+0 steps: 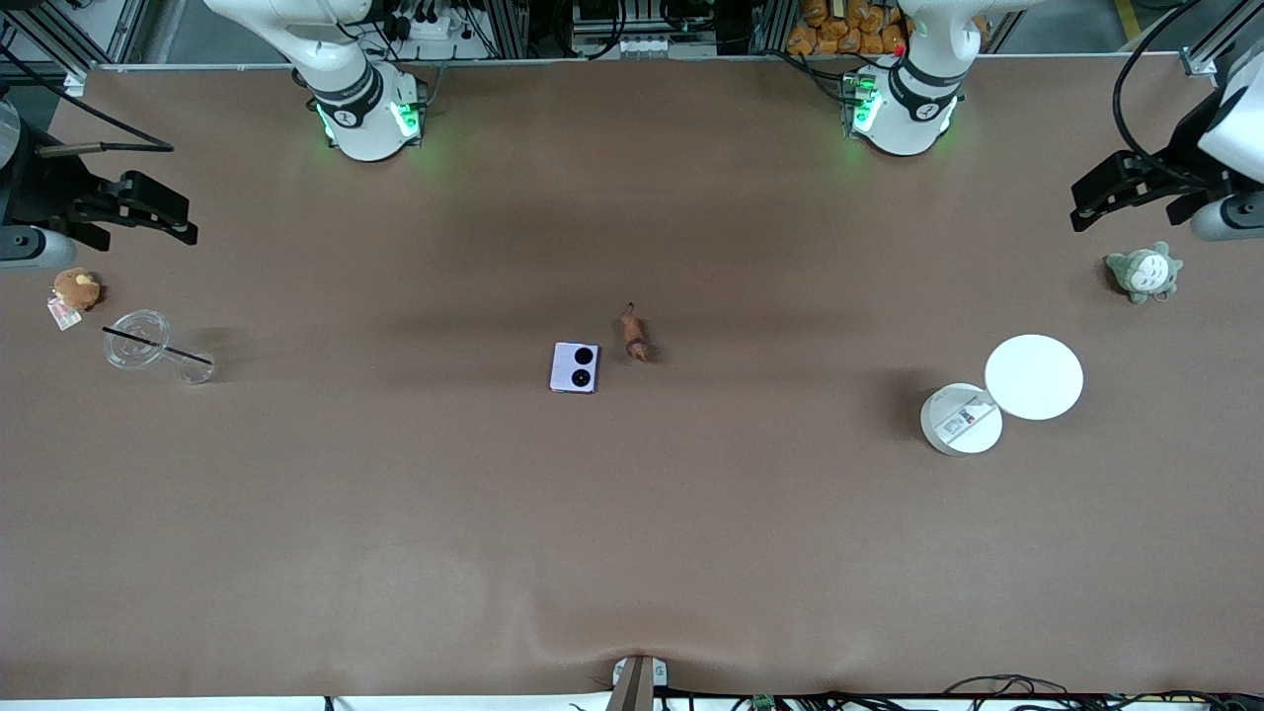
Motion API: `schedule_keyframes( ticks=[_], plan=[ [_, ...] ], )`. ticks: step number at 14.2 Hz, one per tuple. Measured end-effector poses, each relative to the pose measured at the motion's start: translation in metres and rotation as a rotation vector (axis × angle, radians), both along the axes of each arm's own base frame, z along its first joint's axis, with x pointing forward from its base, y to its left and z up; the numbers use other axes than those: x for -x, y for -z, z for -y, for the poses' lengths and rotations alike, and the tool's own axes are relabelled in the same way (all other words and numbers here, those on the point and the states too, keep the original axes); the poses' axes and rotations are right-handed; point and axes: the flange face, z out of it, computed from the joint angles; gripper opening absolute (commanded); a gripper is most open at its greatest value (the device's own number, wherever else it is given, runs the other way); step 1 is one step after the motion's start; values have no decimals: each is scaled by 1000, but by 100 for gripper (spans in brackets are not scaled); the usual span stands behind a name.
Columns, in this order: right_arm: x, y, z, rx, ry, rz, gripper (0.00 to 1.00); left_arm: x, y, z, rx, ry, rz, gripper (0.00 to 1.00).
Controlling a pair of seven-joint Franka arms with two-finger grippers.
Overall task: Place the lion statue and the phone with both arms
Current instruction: 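Reach the left gripper to the lion while the right gripper approaches the phone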
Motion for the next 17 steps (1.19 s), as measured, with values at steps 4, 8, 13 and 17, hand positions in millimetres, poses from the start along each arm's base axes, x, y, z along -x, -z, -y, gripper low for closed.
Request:
schedule_keyframes(
  ticks=[4,8,13,17],
  plan=[
    [0,0,-2,0,-4,0,100,-15,30,56,46,42,-43,100],
    [0,0,-3,0,-5,0,100,-37,81,136,71,38,-56,100],
    [0,0,-3,0,-5,0,100,-46,169,262,116,-41,-65,100],
    [0,0,-3,0,-6,0,100,-51,248,344,149,-177,-67,100]
  ],
)
